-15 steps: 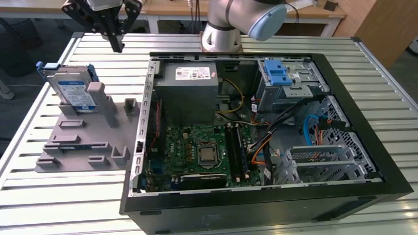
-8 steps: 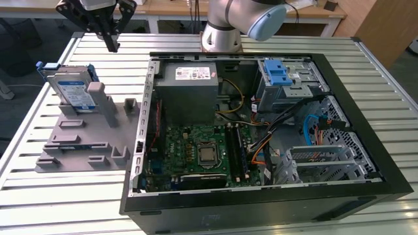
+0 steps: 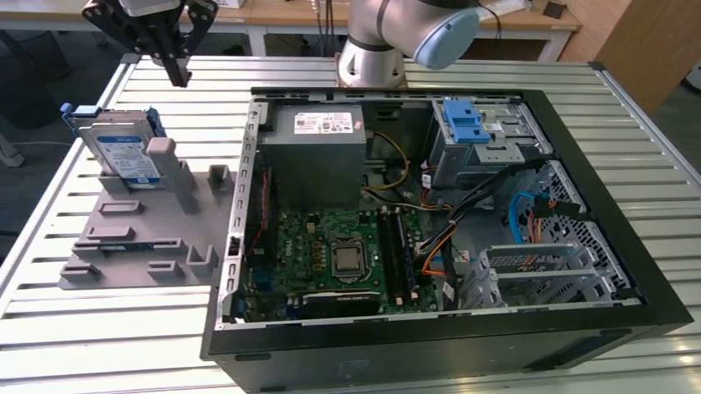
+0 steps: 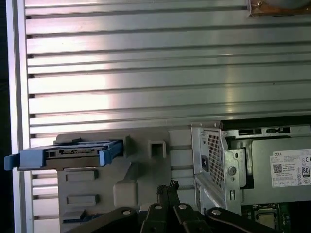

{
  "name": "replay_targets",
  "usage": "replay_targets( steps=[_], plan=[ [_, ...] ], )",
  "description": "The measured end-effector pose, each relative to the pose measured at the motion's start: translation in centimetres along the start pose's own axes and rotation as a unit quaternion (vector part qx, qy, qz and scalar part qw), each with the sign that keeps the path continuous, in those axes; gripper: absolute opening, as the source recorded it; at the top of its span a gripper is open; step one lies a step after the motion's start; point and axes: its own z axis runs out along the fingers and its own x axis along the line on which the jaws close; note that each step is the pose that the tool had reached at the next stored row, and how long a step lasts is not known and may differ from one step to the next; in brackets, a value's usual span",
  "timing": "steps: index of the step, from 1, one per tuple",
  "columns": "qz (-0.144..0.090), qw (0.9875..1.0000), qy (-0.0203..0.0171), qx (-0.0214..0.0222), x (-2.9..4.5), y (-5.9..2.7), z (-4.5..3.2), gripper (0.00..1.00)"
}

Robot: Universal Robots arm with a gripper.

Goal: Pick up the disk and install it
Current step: 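Reach for the disk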

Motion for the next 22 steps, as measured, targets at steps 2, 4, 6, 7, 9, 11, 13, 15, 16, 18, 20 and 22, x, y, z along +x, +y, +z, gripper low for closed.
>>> replay_targets(
  steps=[2,4,6,7,9,11,13,15,16,18,20,22],
  plan=[
    [0.0,1.0,0.0,0.0,0.29,0.02,0.0,0.11],
    [0.0,1.0,0.0,0.0,0.58,0.04,0.01,0.11],
    [0.0,1.0,0.0,0.0,0.87,0.07,0.01,0.11],
    [0.0,1.0,0.0,0.0,1.01,0.08,0.01,0.11],
    [0.0,1.0,0.0,0.0,1.29,0.11,0.01,0.11],
    [0.0,1.0,-0.0001,0.0,1.56,0.14,0.02,0.11],
    [0.0,1.0,0.0,0.0,1.85,0.17,0.02,0.11],
    [0.0,1.0,0.0,-0.0001,2.13,0.2,0.02,0.11],
    [0.0,1.0,0.0,0.0,2.26,0.22,0.02,0.11],
    [0.0,1.0,-0.0001,0.0,2.53,0.26,0.03,0.11],
    [0.0,1.0,0.0,0.0,2.81,0.3,0.04,0.11],
    [0.0,1.0,0.0,0.0,3.08,0.34,0.05,0.11]
  ],
)
